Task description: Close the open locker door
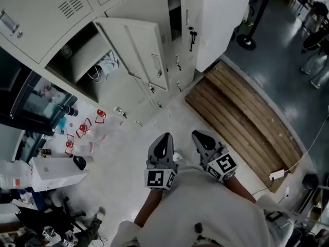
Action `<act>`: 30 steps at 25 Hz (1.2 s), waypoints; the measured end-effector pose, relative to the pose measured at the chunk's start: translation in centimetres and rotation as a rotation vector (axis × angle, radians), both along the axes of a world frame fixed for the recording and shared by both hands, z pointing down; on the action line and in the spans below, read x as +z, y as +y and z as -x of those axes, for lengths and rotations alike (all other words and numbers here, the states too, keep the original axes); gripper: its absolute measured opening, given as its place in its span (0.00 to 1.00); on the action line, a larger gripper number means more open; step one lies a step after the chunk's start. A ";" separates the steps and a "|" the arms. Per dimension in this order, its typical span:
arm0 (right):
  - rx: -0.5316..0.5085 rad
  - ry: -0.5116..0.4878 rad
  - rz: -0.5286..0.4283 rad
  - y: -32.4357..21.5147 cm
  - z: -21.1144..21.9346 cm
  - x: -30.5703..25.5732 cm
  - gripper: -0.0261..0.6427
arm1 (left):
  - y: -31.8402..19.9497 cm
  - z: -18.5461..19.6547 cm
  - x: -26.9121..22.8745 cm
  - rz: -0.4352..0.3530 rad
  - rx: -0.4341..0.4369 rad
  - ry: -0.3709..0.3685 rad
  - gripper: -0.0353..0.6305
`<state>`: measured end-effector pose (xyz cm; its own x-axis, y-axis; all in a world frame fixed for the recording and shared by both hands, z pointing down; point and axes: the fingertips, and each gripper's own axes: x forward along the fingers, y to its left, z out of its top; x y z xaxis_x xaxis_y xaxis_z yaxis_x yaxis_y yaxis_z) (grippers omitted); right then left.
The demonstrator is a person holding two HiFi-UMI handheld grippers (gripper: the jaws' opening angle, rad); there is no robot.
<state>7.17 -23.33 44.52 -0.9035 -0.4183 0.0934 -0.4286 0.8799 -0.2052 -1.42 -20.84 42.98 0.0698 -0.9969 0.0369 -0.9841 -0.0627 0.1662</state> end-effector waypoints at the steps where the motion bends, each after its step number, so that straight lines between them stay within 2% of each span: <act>1: -0.002 -0.005 -0.003 -0.6 0.7 -0.1 0.08 | -0.6 0.6 -0.2 -0.005 0.001 -0.005 0.06; 9: -0.074 -0.023 -0.005 -3.7 5.2 -0.2 0.08 | -3.6 3.8 -0.4 -0.002 -0.031 -0.016 0.06; 17: -0.184 -0.022 -0.008 -9.5 8.1 0.0 0.08 | -6.9 6.5 -0.1 0.007 -0.170 -0.010 0.06; 24: -0.396 -0.018 -0.027 -14.7 11.1 -0.5 0.08 | -10.7 8.0 -0.2 -0.001 -0.341 -0.015 0.06; 30: -0.586 -0.029 -0.082 -17.4 13.5 -1.3 0.09 | -12.3 8.9 -0.4 0.004 -0.497 -0.024 0.06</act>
<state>-6.33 -40.74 43.19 -0.9878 0.1462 0.0536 0.1382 0.9818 -0.1306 -10.36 -33.17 42.61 -0.4146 -0.9093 0.0363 -0.8985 0.4153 0.1423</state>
